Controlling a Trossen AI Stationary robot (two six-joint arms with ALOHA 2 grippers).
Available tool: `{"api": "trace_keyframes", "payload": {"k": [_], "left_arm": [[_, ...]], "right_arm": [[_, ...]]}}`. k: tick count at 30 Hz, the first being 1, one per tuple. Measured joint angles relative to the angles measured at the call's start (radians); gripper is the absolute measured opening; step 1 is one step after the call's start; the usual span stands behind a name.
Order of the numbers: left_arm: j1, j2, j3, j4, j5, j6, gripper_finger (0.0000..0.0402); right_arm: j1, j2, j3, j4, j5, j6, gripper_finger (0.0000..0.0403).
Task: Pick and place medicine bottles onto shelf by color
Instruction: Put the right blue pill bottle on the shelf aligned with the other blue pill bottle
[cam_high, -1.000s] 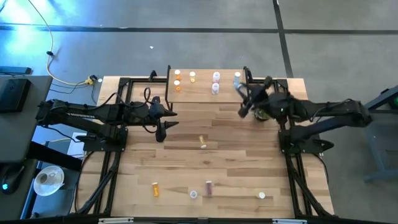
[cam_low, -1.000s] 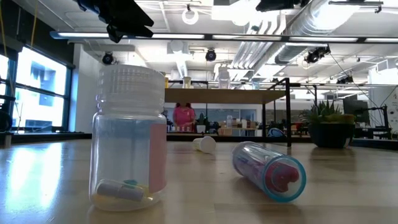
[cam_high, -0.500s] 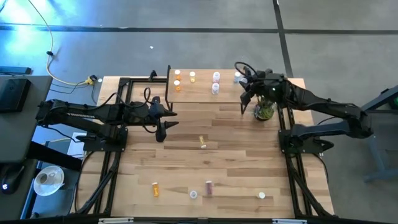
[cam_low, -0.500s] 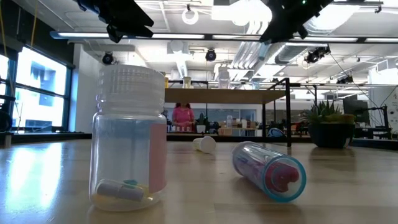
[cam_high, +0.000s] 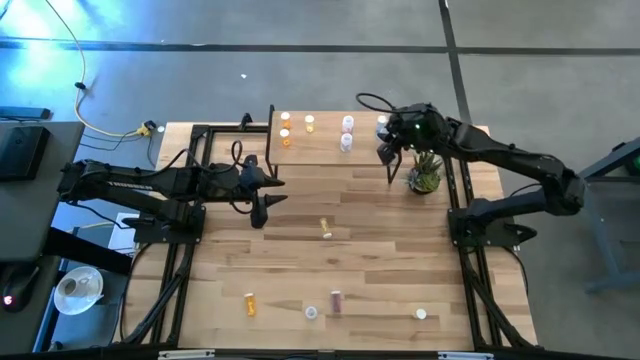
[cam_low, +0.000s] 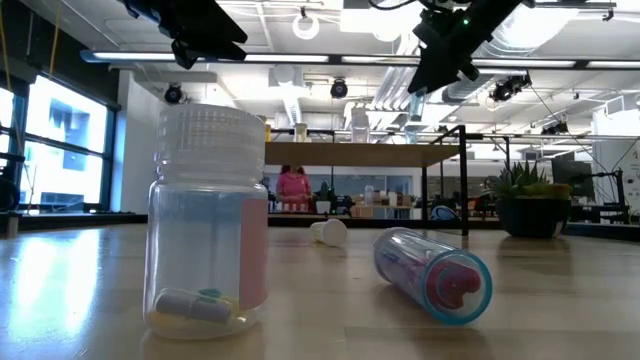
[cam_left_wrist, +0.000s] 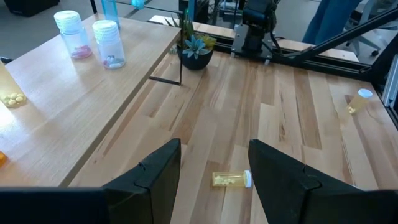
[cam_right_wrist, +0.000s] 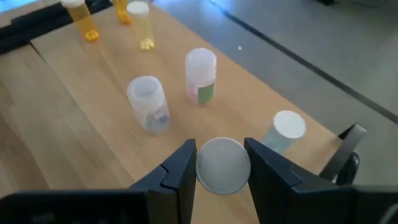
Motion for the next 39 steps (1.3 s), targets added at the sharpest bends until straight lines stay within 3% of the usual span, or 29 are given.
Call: {"api": "trace_keyframes", "payload": {"k": [13, 33, 39], "left_arm": [[0.0, 0.0, 0.0, 0.0, 0.0, 0.0, 0.0179], [0.0, 0.0, 0.0, 0.0, -0.007, 0.0, 0.0179], [0.0, 0.0, 0.0, 0.0, -0.007, 0.0, 0.0179]], "right_arm": [[-0.049, 0.088, 0.005, -0.028, -0.069, 0.045, 0.011], [-0.057, 0.138, 0.008, -0.045, -0.058, 0.044, 0.011], [-0.056, 0.139, 0.007, -0.05, -0.048, 0.044, 0.0129]]}}
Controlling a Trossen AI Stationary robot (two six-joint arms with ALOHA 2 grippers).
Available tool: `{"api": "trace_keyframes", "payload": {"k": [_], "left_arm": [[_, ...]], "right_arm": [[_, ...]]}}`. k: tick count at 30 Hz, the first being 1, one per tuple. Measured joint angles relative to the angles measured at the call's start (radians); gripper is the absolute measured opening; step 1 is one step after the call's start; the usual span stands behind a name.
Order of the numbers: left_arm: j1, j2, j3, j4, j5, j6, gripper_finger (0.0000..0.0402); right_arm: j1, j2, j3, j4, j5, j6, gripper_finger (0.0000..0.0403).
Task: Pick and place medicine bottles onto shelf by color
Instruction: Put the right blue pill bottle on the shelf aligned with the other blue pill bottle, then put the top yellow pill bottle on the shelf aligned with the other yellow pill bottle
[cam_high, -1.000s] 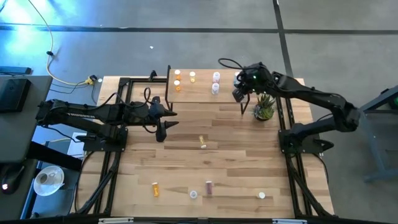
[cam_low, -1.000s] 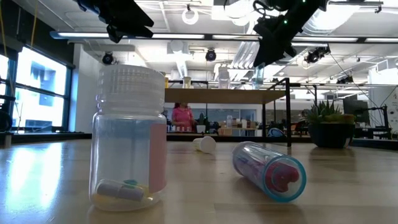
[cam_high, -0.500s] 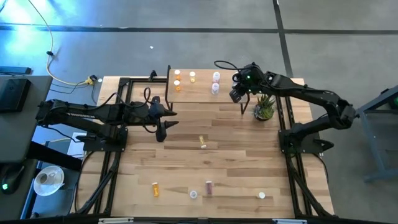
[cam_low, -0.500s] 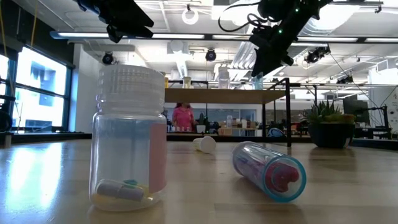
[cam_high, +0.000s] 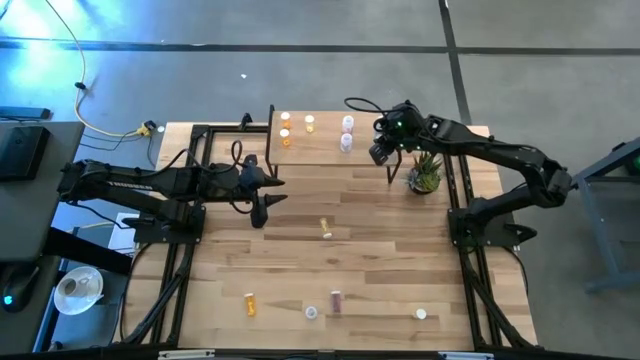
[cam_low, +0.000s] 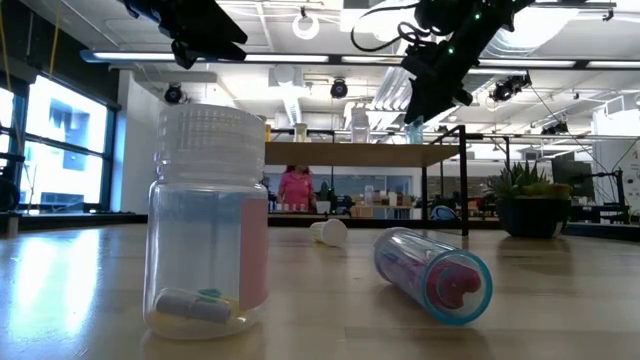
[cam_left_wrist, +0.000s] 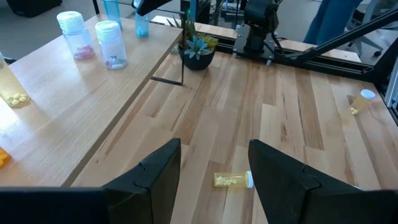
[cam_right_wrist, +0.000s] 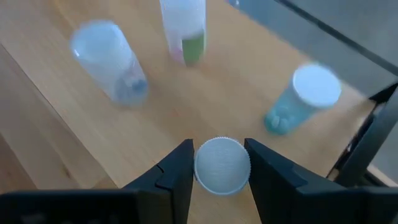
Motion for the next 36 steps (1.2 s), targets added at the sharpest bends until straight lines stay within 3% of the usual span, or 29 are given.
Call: {"api": "trace_keyframes", "payload": {"k": [7, 17, 29, 36], "left_arm": [[0.0, 0.0, 0.0, 0.0, 0.0, 0.0, 0.0179], [0.0, 0.0, 0.0, 0.0, 0.0, 0.0, 0.0179], [0.0, 0.0, 0.0, -0.066, 0.0, -0.002, 0.0179], [0.0, 0.0, 0.0, -0.11, 0.001, -0.035, 0.0179]], "right_arm": [[0.0, 0.002, -0.005, 0.009, 0.006, -0.018, 0.0152], [0.0, 0.002, 0.03, 0.019, 0.006, -0.047, 0.0154], [0.01, 0.001, 0.209, -0.167, 0.008, -0.053, 0.0154], [0.082, 0.001, 0.253, -0.26, 0.006, -0.051, 0.0154]]}}
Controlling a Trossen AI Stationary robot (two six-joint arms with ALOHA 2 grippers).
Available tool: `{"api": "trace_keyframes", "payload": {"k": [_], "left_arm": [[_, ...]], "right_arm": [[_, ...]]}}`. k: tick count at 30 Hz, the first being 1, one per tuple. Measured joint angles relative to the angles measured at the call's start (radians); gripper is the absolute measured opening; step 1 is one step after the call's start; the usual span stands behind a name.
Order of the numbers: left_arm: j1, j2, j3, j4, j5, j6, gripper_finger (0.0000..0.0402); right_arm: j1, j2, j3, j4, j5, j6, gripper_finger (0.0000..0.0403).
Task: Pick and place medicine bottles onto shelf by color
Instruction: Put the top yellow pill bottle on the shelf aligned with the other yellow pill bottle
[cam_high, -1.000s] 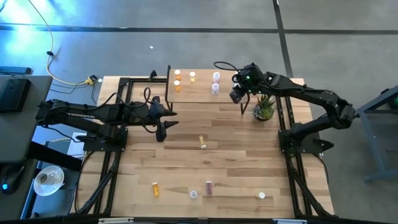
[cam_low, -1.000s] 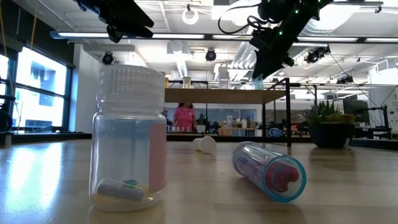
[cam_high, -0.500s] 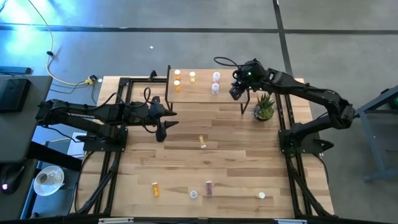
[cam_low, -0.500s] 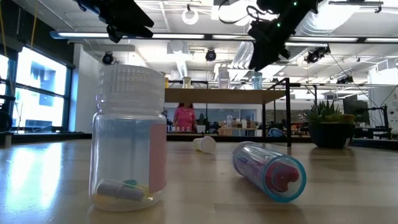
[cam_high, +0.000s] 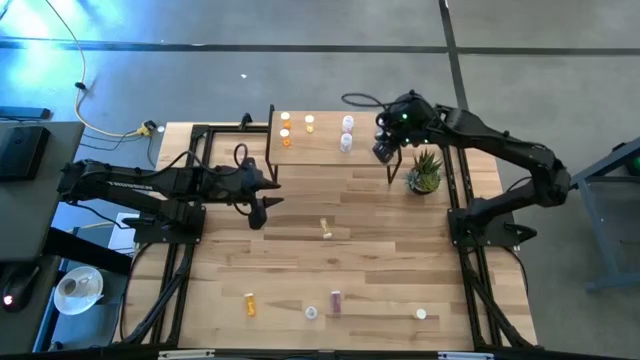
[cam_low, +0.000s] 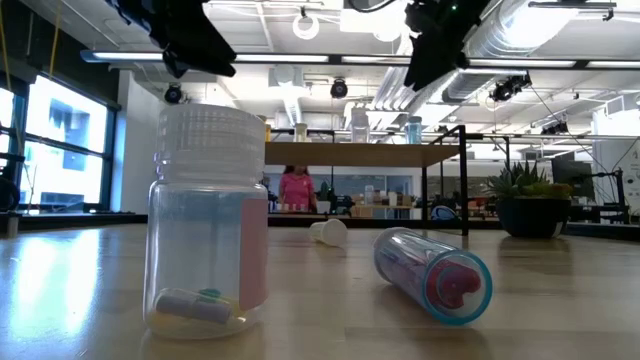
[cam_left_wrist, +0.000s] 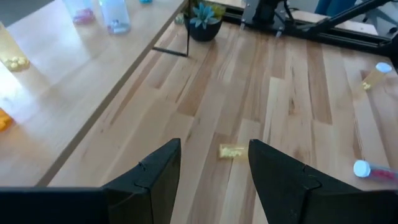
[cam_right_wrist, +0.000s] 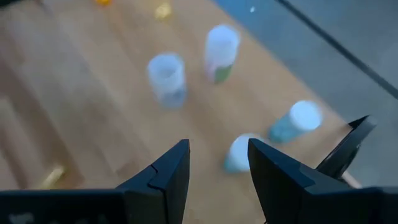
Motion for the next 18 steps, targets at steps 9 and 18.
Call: {"api": "trace_keyframes", "payload": {"k": [9, 18], "left_arm": [[0.0, 0.008, 0.0, -0.023, 0.016, 0.126, 0.0179], [0.0, 0.153, -0.001, 0.017, 0.048, 0.276, 0.0179]], "right_arm": [[0.144, 0.0, 0.0, -0.113, -0.001, 0.057, 0.0154], [0.268, 0.0, 0.0, -0.133, 0.085, 0.06, 0.0154]]}}
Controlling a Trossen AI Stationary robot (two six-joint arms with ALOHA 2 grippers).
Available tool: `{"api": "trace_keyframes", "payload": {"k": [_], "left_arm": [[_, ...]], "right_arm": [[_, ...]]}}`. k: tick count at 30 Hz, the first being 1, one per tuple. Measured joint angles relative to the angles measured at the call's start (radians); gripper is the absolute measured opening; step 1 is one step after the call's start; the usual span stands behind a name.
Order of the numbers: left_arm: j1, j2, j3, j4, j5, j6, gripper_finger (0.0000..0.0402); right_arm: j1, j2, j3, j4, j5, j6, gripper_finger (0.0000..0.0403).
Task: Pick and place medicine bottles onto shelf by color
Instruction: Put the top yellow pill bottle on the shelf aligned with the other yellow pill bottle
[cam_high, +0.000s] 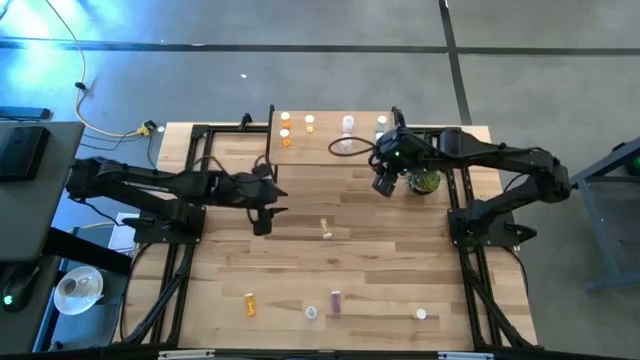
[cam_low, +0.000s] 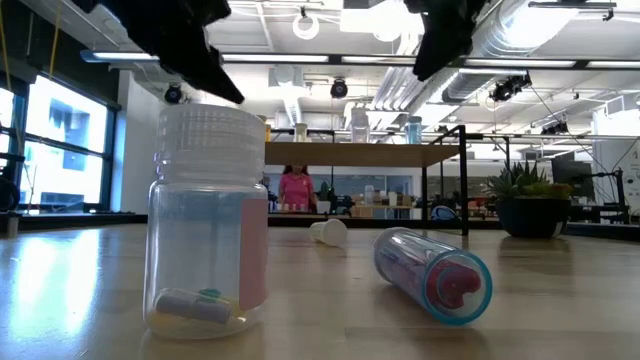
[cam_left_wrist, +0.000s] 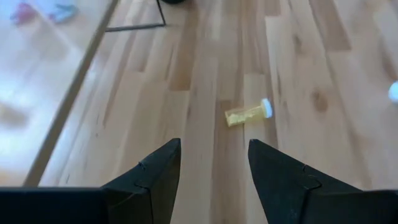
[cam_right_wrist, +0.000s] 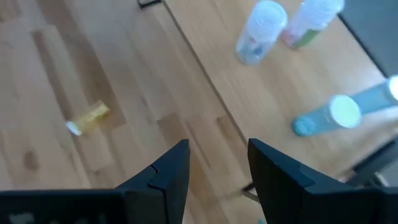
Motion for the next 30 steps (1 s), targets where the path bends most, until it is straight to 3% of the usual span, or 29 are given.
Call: {"api": "trace_keyframes", "payload": {"k": [6, 13, 22, 30], "left_arm": [[0.0, 0.113, 0.0, 0.101, 0.0, 0.125, 0.0179], [0.0, 0.215, 0.0, 0.213, 0.024, 0.303, 0.0179], [0.0, 0.315, 0.001, 0.393, 0.071, 0.386, 0.0179], [0.02, 0.401, 0.115, 0.352, 0.125, 0.424, 0.0179]], "right_arm": [[0.04, -0.017, 0.0, -0.072, 0.092, 0.051, 0.0154], [0.053, -0.081, 0.0, -0.094, 0.118, 0.082, 0.0154], [0.053, -0.113, 0.0, -0.13, 0.121, 0.107, 0.0154], [0.053, -0.113, 0.0, -0.13, 0.13, 0.107, 0.0154]]}}
